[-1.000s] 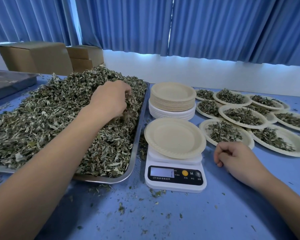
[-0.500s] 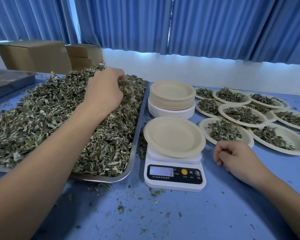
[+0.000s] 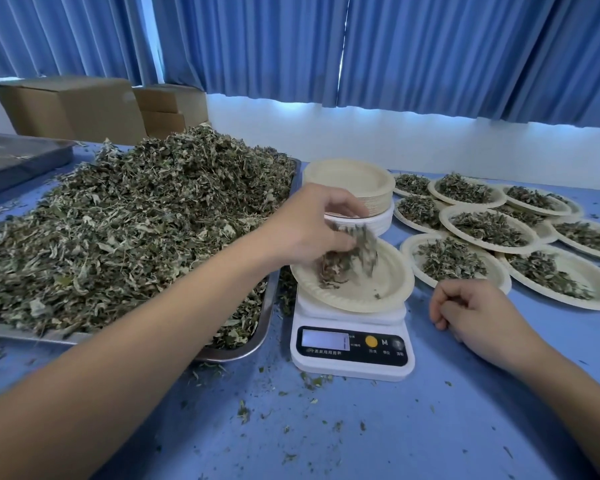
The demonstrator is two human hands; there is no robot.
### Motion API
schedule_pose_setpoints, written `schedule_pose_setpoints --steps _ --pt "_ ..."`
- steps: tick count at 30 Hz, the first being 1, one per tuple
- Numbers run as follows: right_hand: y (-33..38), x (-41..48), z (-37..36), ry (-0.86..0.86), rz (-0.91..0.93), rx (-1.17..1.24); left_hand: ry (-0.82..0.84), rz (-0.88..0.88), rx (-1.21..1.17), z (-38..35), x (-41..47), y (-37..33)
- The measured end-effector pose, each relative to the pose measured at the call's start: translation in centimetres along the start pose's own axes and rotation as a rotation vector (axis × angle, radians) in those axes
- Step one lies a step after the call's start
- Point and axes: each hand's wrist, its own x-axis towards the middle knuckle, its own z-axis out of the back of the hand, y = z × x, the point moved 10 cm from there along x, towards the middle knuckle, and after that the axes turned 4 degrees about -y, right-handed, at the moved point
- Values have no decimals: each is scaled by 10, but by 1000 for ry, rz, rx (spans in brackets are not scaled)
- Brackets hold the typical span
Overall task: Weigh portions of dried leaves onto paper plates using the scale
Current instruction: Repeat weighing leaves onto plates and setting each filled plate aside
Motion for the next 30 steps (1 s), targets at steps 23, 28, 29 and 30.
schedule_pose_setpoints --steps 23,28,29,30 --pt "-4 0 1 6 -11 -22 -22 334 769 80 9 78" --pt "0 0 0 11 3 -13 -140 283 776 100 8 57" --pt "0 0 0 11 2 -12 -148 276 782 101 8 55" --pt "0 0 0 11 0 -10 -151 270 789 102 7 53"
